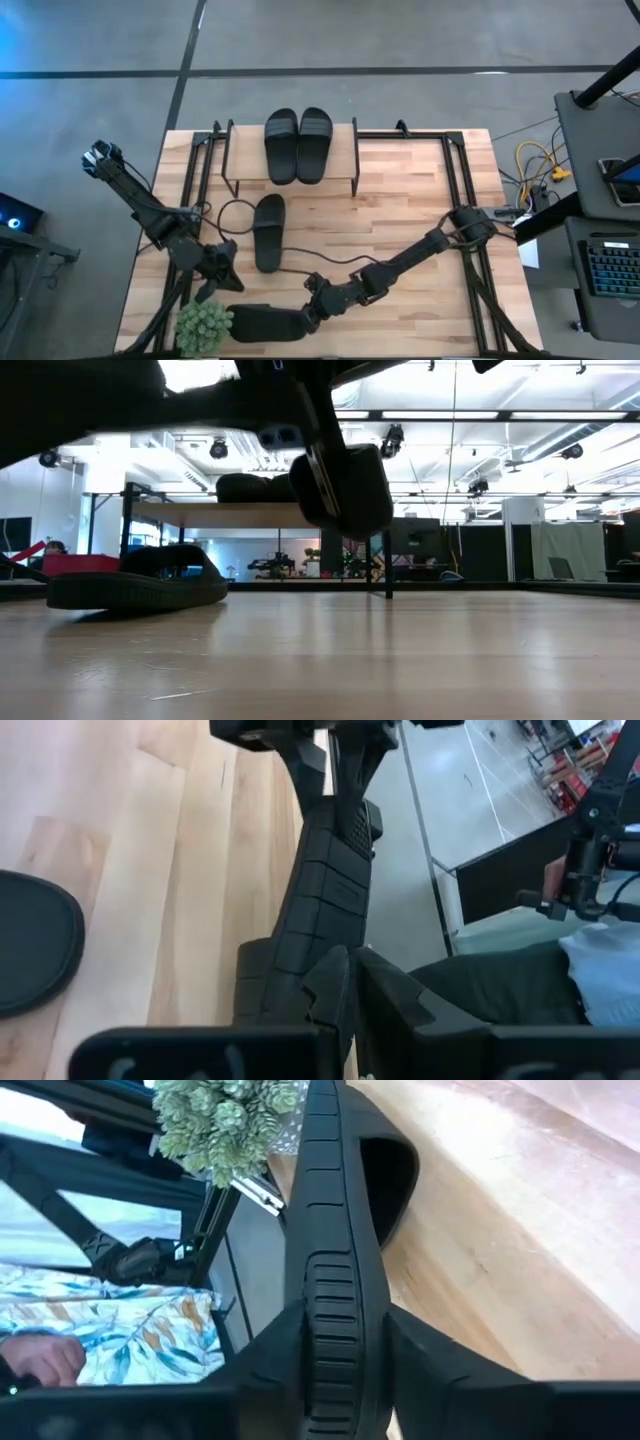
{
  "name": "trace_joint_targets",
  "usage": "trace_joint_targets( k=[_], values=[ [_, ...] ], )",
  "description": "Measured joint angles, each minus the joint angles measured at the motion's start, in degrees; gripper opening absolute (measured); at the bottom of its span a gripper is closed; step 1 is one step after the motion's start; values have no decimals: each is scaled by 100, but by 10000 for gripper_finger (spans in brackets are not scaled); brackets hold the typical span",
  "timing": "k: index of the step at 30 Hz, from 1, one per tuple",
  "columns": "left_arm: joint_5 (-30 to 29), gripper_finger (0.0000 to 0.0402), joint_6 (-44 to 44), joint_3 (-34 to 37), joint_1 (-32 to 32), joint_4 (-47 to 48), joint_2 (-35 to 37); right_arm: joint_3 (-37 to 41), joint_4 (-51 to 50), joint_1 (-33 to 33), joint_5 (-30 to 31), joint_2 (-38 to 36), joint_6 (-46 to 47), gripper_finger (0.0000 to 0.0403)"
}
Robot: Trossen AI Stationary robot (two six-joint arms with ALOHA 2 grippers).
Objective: Pick and place slides into the shelf
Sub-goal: Put the black slide under the shelf
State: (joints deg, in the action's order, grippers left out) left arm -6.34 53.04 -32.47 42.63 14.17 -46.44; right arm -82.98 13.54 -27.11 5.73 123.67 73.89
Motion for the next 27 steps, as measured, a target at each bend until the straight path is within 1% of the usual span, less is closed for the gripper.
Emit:
trace_joint_targets(
  k=[2, 5, 10, 12, 15, 17, 22, 27],
  values=[
    [-55, 10, -1, 3, 0, 37, 65, -2, -8, -2, -8, -23, -87, 75],
    [-171, 10, -87, 7, -2, 37, 138, -2, -53, -9, 106, -96, -232, 74],
    [-212, 10, -92, 7, -2, 43, 210, 7, -409, -79, 815, -478, -608, 72],
    [-230, 10, -92, 7, 0, 40, 252, 7, -922, -137, 1218, -759, -707, 74],
    [-349, 10, -92, 9, -1, 28, 365, -79, -2169, -289, 1930, -1244, -788, 77],
    [-464, 10, -113, 9, -1, 42, 446, -177, -2844, -401, 2232, -1524, -798, 77],
    [-749, 10, -214, 11, -1, 33, 585, -600, -4246, -637, 2810, -1910, -857, 75],
    [-926, 10, -289, 11, -2, 45, 628, -1385, -5977, -785, 3158, -1807, -812, 75]
  ],
)
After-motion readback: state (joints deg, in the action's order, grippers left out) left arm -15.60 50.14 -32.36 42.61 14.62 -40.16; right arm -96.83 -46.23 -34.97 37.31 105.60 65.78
